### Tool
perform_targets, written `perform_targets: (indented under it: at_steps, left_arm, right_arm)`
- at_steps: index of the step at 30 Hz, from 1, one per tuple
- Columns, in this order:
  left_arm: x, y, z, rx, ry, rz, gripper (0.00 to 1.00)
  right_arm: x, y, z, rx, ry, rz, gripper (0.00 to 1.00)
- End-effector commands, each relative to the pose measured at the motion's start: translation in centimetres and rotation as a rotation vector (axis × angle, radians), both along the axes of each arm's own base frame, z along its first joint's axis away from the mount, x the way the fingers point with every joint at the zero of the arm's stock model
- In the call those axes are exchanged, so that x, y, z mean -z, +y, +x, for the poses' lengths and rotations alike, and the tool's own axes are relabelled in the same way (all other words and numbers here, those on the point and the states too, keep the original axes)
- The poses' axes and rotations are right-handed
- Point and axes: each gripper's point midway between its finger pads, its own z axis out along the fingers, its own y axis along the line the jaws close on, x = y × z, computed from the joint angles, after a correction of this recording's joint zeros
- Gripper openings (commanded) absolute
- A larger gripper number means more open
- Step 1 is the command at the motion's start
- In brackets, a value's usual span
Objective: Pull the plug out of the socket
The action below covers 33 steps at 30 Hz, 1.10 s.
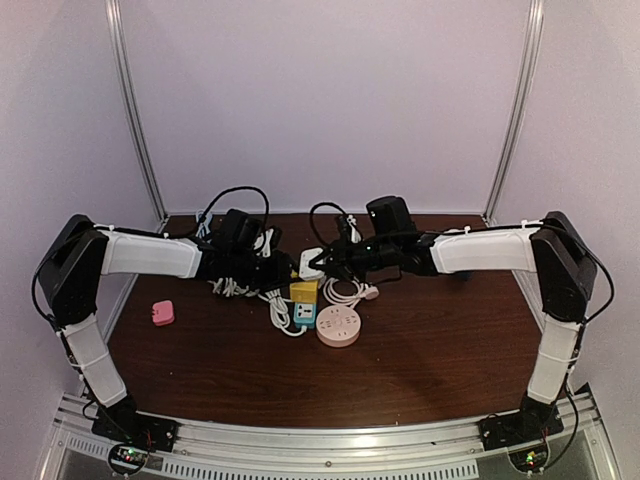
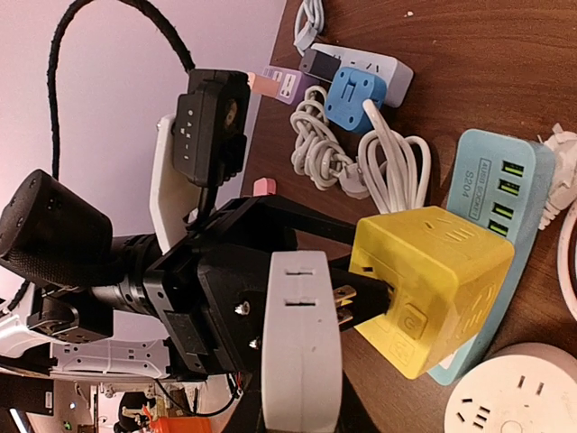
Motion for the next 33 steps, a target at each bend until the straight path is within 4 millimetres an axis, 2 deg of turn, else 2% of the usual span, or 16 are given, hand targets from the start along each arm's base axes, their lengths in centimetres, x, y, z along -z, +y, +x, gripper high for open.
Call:
perform_targets:
  at_steps: [1, 4, 7, 9, 12, 17, 20, 24, 27, 33]
  left_arm:
    - [6.4, 3.0, -2.2, -0.027, 0.148, 0.195, 0.45]
    - [5.8, 2.9, -2.0, -0.023, 0.135, 0.191, 0.45]
    - [5.0, 2.6, -1.7, -0.016, 0.116, 0.182, 0.45]
    - [4.3, 2.4, -1.5, -0.012, 0.103, 0.172, 0.45]
    - [3.3, 2.1, -1.2, -0.005, 0.08, 0.157, 0.45]
    - [1.8, 1.6, -0.9, 0.018, 0.054, 0.137, 0.46]
    - [1.3, 1.4, -0.9, 0.03, 0.047, 0.131, 0.46]
    - [0.9, 1.4, -1.0, 0.036, 0.04, 0.131, 0.46]
    - [0.7, 1.3, -1.0, 0.037, 0.036, 0.127, 0.46]
    - [0.4, 1.4, -1.1, 0.038, 0.032, 0.126, 0.46]
  right_arm:
    - [-3.3, -2.0, 0.2, 0.04, -0.108, -0.083, 0.11]
    - [-3.0, -4.4, 0.1, 0.076, -0.122, -0.176, 0.11]
    - [-2.1, -7.6, 0.4, 0.14, -0.129, -0.313, 0.11]
    - [-0.7, -10.5, 0.6, 0.189, -0.134, -0.455, 0.12]
    - [2.4, -15.8, 0.3, 0.253, -0.098, -0.705, 0.12]
    - [5.4, -23.4, -0.5, 0.35, -0.075, -1.021, 0.13]
    - [7.0, -27.1, -1.1, 0.385, -0.043, -1.167, 0.14]
    - [8.7, -30.1, -1.6, 0.393, -0.007, -1.286, 0.15]
    - [9.7, -31.7, -1.5, 0.398, 0.01, -1.363, 0.17]
    - [11.6, -33.0, -0.9, 0.383, 0.033, -1.473, 0.2]
